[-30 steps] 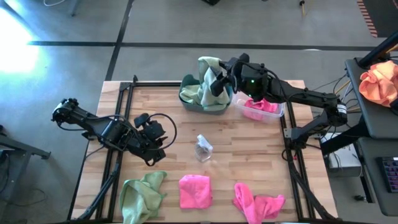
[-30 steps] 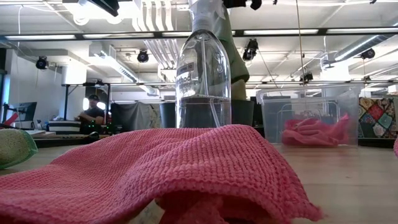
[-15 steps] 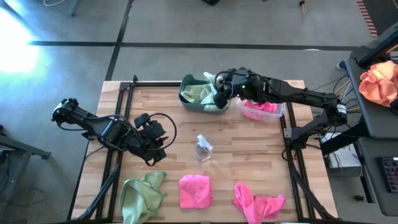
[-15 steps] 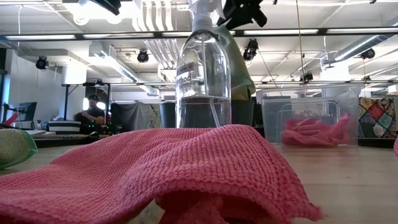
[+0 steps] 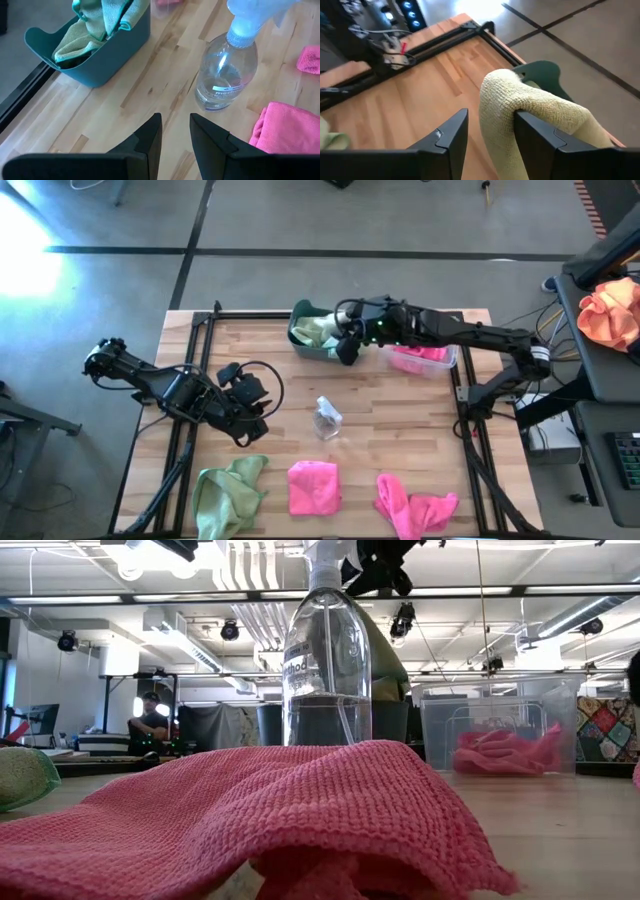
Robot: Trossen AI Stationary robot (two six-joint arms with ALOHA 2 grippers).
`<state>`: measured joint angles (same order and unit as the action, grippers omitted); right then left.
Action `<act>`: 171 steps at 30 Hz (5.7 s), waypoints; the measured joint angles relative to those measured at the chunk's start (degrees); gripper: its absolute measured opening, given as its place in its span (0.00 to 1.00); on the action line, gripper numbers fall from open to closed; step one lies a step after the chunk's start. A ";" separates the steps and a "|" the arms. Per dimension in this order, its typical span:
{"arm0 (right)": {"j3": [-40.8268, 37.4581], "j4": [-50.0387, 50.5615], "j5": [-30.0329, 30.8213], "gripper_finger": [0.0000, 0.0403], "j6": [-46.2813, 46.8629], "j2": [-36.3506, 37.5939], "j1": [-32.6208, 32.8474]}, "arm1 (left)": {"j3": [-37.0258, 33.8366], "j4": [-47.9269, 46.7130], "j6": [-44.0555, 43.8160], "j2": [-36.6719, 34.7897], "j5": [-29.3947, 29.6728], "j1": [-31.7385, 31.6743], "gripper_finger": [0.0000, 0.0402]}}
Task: Sort microfiber towel by color & place in baskets
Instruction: Put the right green microfiber cloth into the blue bin, then put the right pink microfiber cloth into the transparent bin
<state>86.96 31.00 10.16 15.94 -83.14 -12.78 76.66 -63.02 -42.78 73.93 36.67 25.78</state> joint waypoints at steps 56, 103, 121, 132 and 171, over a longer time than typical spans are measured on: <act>13.27 44.92 -4.08 0.32 41.51 -4.28 30.95 | -2.45 3.92 12.32 -0.63 -2.86 0.11 0.21; 7.85 42.82 -17.61 0.32 35.78 -24.45 49.98 | -2.43 15.29 9.22 -0.74 -7.78 1.54 0.21; -1.20 26.51 -17.49 0.32 39.56 -23.77 51.91 | -2.43 15.52 6.93 -0.74 -7.76 2.78 0.21; -7.60 19.83 -17.66 0.32 39.61 -23.68 51.91 | -2.43 16.02 5.74 -0.74 -7.76 2.93 0.21; -15.78 9.36 -19.20 0.03 40.58 -22.73 51.60 | -2.43 16.73 4.74 0.46 -7.69 2.91 0.21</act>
<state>71.18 40.37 -9.04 56.52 -105.87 38.83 74.24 -46.29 -38.04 74.39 28.97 28.69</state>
